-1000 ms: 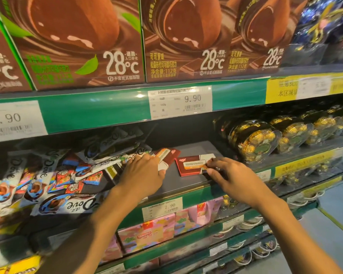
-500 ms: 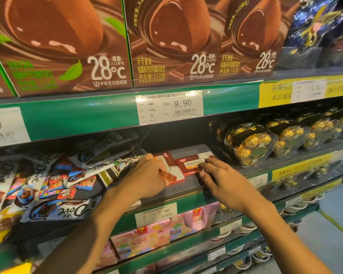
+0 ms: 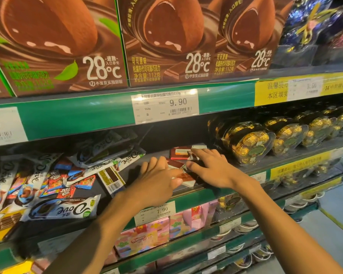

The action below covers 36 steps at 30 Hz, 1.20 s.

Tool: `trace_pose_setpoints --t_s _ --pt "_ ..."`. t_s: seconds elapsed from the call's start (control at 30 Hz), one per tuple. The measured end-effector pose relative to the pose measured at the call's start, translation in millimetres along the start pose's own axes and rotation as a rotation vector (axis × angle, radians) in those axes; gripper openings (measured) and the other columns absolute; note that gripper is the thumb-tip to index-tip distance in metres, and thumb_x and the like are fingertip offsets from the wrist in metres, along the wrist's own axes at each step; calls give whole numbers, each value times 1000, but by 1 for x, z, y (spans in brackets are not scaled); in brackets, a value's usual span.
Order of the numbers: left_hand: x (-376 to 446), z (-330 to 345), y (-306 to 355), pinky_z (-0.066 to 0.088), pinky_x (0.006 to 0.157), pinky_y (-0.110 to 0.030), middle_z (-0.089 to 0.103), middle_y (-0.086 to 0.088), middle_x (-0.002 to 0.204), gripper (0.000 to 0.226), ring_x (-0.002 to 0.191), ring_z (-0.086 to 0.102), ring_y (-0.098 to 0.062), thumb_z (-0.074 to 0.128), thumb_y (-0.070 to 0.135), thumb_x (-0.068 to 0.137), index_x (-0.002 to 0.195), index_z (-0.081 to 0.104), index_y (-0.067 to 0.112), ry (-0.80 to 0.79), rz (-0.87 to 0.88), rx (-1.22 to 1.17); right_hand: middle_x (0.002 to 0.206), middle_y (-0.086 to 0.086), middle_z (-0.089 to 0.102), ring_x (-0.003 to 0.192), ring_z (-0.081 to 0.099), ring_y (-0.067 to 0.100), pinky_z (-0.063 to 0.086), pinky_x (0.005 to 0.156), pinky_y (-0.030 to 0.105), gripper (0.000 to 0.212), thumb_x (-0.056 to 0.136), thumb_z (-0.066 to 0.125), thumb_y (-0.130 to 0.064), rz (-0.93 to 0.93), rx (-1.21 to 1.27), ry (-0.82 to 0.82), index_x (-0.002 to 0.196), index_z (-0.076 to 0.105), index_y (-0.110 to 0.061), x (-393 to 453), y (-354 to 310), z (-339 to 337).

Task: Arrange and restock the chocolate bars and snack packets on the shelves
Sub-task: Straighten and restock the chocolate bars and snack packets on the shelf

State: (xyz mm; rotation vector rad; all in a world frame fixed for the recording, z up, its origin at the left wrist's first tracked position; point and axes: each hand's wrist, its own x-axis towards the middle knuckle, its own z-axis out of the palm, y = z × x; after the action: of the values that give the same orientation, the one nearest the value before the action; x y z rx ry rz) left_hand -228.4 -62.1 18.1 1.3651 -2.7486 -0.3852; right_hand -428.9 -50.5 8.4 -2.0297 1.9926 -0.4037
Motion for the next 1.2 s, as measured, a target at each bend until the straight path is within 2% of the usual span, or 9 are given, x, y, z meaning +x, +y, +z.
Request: trace_pose_setpoints --t_s 0.07,0.17,0.33,0.5,0.6,0.7,0.9,1.07,1.2 --pt "7 3 -2 29 104 -39 36 6 113 36 113 31 -16 38 32 103 136 43 47 67 1 -120 145 -5 47 133 39 19 34 112 47 75 87 47 -72 -48 38 -4 148 35 -31 -4 4 -2" --pt "17 4 -12 27 112 -39 41 7 138 47 125 32 -14 47 18 100 142 42 38 195 -61 -225 137 -9 51 126 46 11 43 107 39 83 77 61 -74 -83 72 -17 143 42 -28 -10 8 -3" --pt "25 3 -14 23 114 -40 42 4 143 47 132 32 -18 51 38 97 143 40 34 142 -95 -218 133 -8 59 117 54 5 45 100 22 55 91 68 -34 -96 185 -38 140 46 -23 -9 13 -8" --pt "37 6 -10 13 116 -40 25 5 156 68 142 20 -18 54 58 90 149 29 37 110 -71 -161 135 -2 58 122 55 16 44 101 28 51 95 59 -13 -64 149 -25 143 43 -18 -3 17 -6" --pt "37 9 -6 6 119 -43 13 9 163 63 148 11 -14 42 56 96 153 22 36 79 -57 -123 135 0 57 123 54 18 46 103 30 51 94 55 -6 -77 134 -27 143 46 -17 -2 22 -3" --pt "32 12 -4 9 117 -40 21 9 160 50 144 18 -12 33 41 102 151 30 35 115 -46 -83 132 0 58 119 57 19 49 101 33 50 92 52 0 -93 99 -2 139 50 -17 -3 26 -2" --pt "32 17 -2 24 109 -35 42 9 134 51 128 35 -13 50 47 95 144 40 35 193 -41 -180 150 -5 45 138 41 16 36 110 31 50 103 46 -38 -119 -17 95 150 39 -24 -5 32 8" --pt "32 13 -2 25 113 -36 37 8 147 54 133 34 -14 59 48 91 140 48 29 196 -27 -222 162 -5 26 148 21 11 15 115 21 56 104 40 -42 -118 -5 60 155 31 -21 -3 34 6" --pt "29 10 -2 38 106 -30 47 8 144 48 128 45 -12 64 41 90 135 52 27 170 34 -306 161 -4 27 148 23 12 19 117 26 55 104 37 -44 -120 -62 48 154 31 -22 -11 34 3"
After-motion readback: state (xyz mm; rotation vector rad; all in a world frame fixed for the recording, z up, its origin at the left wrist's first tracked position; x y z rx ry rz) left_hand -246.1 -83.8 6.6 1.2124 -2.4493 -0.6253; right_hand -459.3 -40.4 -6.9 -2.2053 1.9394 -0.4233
